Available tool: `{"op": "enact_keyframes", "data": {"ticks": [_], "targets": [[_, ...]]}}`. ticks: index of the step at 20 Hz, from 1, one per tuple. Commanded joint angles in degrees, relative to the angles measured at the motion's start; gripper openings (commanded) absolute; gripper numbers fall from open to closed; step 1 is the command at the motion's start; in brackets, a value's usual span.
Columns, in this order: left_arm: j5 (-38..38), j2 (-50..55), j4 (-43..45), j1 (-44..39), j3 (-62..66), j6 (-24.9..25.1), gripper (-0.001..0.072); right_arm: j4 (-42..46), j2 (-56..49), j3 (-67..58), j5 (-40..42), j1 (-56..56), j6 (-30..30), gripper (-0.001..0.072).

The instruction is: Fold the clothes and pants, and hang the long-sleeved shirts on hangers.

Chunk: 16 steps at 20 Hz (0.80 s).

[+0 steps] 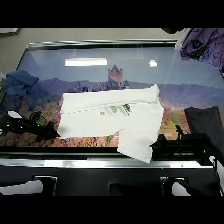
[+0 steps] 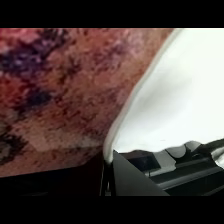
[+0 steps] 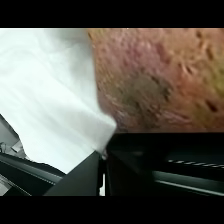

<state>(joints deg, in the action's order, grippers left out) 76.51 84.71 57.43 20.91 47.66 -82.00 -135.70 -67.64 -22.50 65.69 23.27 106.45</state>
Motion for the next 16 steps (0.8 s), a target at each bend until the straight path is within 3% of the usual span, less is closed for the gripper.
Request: {"op": "enact_keyframes", "data": {"ticks": [1,5,8,10,13,16], "targets": [[1.9,-3.3,-0.7,0.1,0.1,0.3,0.0014,0.0,2.6,-0.9,4.7,0.0,-0.4,0.0030],[1.9,-14.8,4.0,0.1,-0.3,-6.3,0.0014,5.4,14.1,-3.0,11.4,0.0,-7.8,0.0030],[2.3,-23.8,4.1,-0.6,-2.0,-8.7,0.0014,6.2,25.6,-3.0,18.2,0.0,-12.6,0.0030],[0.7,-27.6,4.1,-2.8,-2.3,-9.0,0.0014,6.3,32.0,-3.1,17.5,0.0,-15.3,0.0029],[-7.2,-28.2,4.1,-7.6,-2.2,-10.5,0.0013,5.6,32.0,-5.7,12.9,0.0,-14.9,0.0029],[-17.7,-25.4,4.0,-11.8,-2.2,-11.1,0.0013,1.8,23.6,-12.1,9.1,0.0,-9.5,0.0029]]}}
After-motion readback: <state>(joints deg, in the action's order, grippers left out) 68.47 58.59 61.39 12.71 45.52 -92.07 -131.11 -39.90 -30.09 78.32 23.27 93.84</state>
